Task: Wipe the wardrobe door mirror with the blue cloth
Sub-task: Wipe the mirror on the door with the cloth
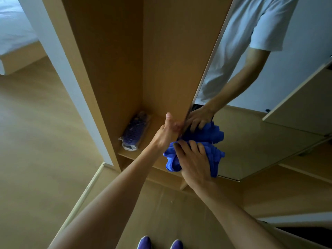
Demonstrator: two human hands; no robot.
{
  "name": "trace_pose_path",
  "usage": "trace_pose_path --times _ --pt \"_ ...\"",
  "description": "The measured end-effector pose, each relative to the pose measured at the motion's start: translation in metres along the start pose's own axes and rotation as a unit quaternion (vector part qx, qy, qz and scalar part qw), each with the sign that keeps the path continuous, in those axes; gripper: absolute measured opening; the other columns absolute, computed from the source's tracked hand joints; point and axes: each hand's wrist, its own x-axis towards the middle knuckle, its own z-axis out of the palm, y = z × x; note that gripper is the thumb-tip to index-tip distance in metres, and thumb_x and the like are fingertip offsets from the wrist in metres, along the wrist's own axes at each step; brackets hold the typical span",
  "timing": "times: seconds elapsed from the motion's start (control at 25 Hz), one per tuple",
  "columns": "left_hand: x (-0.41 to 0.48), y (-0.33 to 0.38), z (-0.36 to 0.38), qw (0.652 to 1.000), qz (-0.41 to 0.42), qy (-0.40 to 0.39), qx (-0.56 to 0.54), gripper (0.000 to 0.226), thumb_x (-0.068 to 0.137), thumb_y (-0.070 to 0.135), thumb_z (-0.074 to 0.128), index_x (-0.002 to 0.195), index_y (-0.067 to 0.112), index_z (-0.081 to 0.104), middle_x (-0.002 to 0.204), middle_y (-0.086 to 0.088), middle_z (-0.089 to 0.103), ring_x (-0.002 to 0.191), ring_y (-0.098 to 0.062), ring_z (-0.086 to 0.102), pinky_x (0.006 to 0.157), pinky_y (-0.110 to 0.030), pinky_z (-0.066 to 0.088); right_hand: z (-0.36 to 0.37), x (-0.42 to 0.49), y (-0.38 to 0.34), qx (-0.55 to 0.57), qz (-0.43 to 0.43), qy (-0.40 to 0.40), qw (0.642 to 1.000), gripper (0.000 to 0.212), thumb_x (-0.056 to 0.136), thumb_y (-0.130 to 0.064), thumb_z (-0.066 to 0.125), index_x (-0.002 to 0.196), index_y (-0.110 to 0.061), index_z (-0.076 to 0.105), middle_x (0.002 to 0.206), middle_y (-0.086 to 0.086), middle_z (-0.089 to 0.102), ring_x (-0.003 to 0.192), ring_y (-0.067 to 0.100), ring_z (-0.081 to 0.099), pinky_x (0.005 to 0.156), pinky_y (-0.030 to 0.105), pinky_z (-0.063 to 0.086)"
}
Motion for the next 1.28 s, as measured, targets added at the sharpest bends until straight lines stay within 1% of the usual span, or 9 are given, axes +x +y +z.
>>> trace_pose_path --times 0.12,0.24,0.36,0.56,0.64,0.84,1.0,1.08,1.28 --pt "0.000 -0.013 -0.002 0.999 -0.044 0.012 -0.004 0.075 0.099 0.072 0.014 0.081 0.036 0.077 0.093 0.016 0.072 0.097 0.001 0.063 0.093 -0.027 0.042 -0.013 0.000 0.002 0.018 0.004 0.104 0.994 0.043 0.086 -0.022 0.071 0.128 -0.016 0.063 0.128 0.001 0.064 0.112 0.027 0.059 0.096 0.042 0.044" --pt "0.004 -0.014 -0.011 0.997 -0.079 0.004 -0.017 0.076 0.098 0.073 0.015 0.079 0.032 0.076 0.095 0.011 0.071 0.100 -0.005 0.064 0.093 -0.028 0.045 -0.014 -0.002 0.003 0.013 -0.012 0.159 0.987 0.040 0.090 -0.019 0.068 0.130 -0.016 0.063 0.131 0.002 0.064 0.115 0.028 0.057 0.097 0.042 0.039" --pt "0.011 -0.011 -0.016 0.996 -0.090 -0.011 0.015 0.082 0.099 0.072 0.010 0.083 0.029 0.078 0.104 0.002 0.074 0.106 -0.012 0.064 0.095 -0.026 0.044 0.002 -0.004 0.001 -0.005 -0.020 0.142 0.990 0.043 0.088 -0.021 0.065 0.131 -0.015 0.060 0.132 0.002 0.062 0.115 0.028 0.056 0.098 0.043 0.038" --pt "0.017 -0.017 -0.014 0.996 -0.075 -0.019 0.035 0.086 0.103 0.062 0.003 0.093 0.018 0.076 0.096 0.000 0.075 0.090 -0.003 0.067 0.070 -0.008 0.039 0.057 -0.007 -0.016 -0.029 -0.046 0.058 0.997 0.048 0.080 -0.013 0.060 0.128 -0.012 0.058 0.121 0.002 0.062 0.105 0.026 0.056 0.094 0.041 0.039" --pt "0.018 -0.023 -0.013 0.997 -0.067 -0.007 0.030 0.084 0.104 0.060 0.004 0.097 0.019 0.077 0.100 -0.002 0.076 0.094 -0.003 0.067 0.075 -0.010 0.034 0.080 -0.010 -0.023 -0.054 -0.075 0.018 0.996 0.042 0.082 -0.012 0.063 0.124 -0.014 0.062 0.119 -0.001 0.061 0.103 0.022 0.058 0.093 0.038 0.045" --pt "0.017 -0.038 -0.008 0.999 -0.049 0.010 -0.016 0.080 0.106 0.058 0.008 0.106 0.018 0.077 0.109 -0.005 0.077 0.109 -0.015 0.069 0.105 -0.028 0.038 0.093 -0.007 -0.031 -0.065 -0.093 -0.050 0.992 0.039 0.086 -0.013 0.061 0.125 -0.018 0.061 0.119 -0.004 0.060 0.106 0.019 0.058 0.095 0.034 0.047" --pt "0.016 -0.046 -0.010 0.997 -0.070 0.018 -0.036 0.078 0.105 0.060 0.011 0.092 0.023 0.078 0.087 0.008 0.079 0.088 -0.002 0.073 0.091 -0.021 0.046 0.071 -0.005 -0.028 0.002 -0.031 0.013 0.999 0.039 0.084 -0.012 0.064 0.123 -0.015 0.061 0.117 0.000 0.064 0.107 0.023 0.060 0.095 0.038 0.046" --pt "0.016 -0.050 -0.009 0.995 -0.084 0.029 -0.048 0.076 0.104 0.063 0.013 0.082 0.027 0.077 0.081 0.012 0.079 0.082 -0.001 0.073 0.093 -0.025 0.049 0.064 -0.008 -0.024 0.020 -0.015 0.065 0.998 0.039 0.087 -0.019 0.062 0.126 -0.014 0.060 0.117 0.001 0.064 0.105 0.024 0.058 0.094 0.039 0.045" --pt "0.013 -0.065 -0.003 0.995 -0.084 0.045 -0.028 0.073 0.103 0.065 0.014 0.089 0.031 0.076 0.089 0.012 0.078 0.098 -0.007 0.070 0.105 -0.032 0.045 0.081 -0.012 -0.019 0.015 -0.018 0.094 0.995 0.040 0.088 -0.022 0.060 0.128 -0.014 0.058 0.119 0.001 0.063 0.106 0.024 0.057 0.095 0.039 0.043"
